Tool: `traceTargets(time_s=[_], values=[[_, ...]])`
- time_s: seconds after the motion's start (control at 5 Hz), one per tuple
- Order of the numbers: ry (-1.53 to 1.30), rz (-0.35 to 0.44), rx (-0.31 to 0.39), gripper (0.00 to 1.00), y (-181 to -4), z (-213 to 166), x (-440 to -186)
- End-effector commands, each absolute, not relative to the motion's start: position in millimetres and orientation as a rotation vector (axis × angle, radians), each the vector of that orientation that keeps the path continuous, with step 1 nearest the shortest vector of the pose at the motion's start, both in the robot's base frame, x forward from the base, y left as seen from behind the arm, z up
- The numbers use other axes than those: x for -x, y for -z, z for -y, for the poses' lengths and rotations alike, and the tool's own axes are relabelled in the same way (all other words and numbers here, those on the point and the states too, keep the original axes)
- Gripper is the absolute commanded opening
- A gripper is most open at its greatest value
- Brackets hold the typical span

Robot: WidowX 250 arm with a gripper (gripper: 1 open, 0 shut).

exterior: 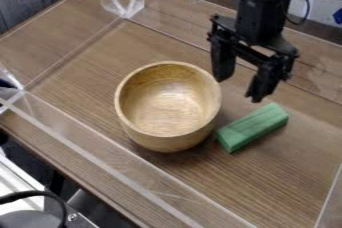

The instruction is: Put the green block in the brown bowl

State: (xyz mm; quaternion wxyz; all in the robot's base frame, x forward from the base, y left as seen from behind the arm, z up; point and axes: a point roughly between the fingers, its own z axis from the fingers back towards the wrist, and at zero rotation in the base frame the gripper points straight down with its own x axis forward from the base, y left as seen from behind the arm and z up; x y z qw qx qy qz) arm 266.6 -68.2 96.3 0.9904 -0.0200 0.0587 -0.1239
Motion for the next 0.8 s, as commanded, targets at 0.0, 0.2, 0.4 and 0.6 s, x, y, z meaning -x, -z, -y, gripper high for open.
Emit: traceTargets(time_s=[0.0, 0.2, 0.4, 0.6], values=[[0.293, -0.091, 0.041, 1.0, -100.8, 81.9, -271.8], [0.328, -0.113, 0.042, 1.0, -89.8, 91.3, -275.3], [0.377, -0.121, 0.021, 1.0, -78.5, 93.4, -282.8], [0.419, -0.129, 0.003, 1.0, -68.2, 92.0, -288.6]])
